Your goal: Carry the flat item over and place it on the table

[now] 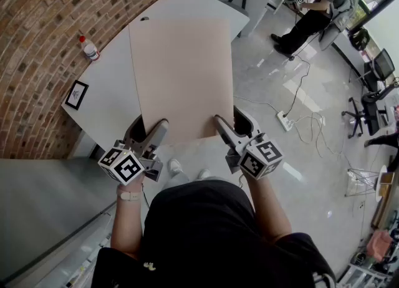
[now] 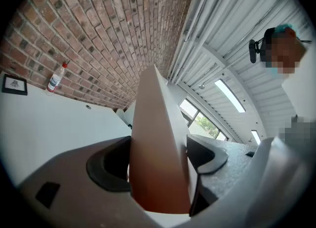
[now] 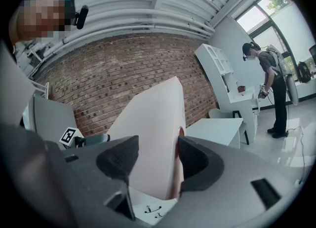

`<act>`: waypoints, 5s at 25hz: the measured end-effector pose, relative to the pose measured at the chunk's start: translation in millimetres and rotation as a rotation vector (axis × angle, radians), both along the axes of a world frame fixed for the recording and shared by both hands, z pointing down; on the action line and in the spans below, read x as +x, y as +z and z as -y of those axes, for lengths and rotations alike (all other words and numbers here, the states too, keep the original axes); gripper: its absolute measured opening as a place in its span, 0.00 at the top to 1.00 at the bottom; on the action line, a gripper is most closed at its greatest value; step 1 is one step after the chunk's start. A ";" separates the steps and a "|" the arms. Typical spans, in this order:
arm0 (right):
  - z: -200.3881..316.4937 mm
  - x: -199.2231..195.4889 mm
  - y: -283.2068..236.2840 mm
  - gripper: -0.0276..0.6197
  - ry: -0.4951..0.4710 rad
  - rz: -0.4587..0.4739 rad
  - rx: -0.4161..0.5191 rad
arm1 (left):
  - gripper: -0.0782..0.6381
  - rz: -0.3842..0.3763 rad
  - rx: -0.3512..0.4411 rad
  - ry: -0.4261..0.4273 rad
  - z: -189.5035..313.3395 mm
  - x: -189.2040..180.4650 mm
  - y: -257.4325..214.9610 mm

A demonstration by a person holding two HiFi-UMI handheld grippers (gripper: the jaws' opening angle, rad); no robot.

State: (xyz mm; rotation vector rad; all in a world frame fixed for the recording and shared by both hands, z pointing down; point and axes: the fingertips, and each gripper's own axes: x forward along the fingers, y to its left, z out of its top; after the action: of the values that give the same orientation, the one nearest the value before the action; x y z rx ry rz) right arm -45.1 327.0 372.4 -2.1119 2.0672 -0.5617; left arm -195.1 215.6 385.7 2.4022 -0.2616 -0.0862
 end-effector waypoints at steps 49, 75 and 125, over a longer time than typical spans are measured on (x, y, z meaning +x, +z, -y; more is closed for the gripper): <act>221.5 235.6 44.3 0.56 -0.217 0.080 -0.082 | 0.42 0.050 -0.082 -0.207 185.9 214.1 43.5; 385.9 232.3 89.4 0.55 -0.471 0.097 -0.226 | 0.42 0.050 -0.235 -0.469 303.1 197.8 93.2; 592.7 184.7 266.9 0.55 -0.755 0.106 -0.629 | 0.42 0.083 -0.606 -0.838 444.8 149.0 265.9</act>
State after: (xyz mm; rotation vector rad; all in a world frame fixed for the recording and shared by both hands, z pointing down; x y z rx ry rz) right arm 139.6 -265.7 639.3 -1.3557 2.8529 -1.5407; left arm -46.1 -229.2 651.6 1.5690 -1.1400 -0.2470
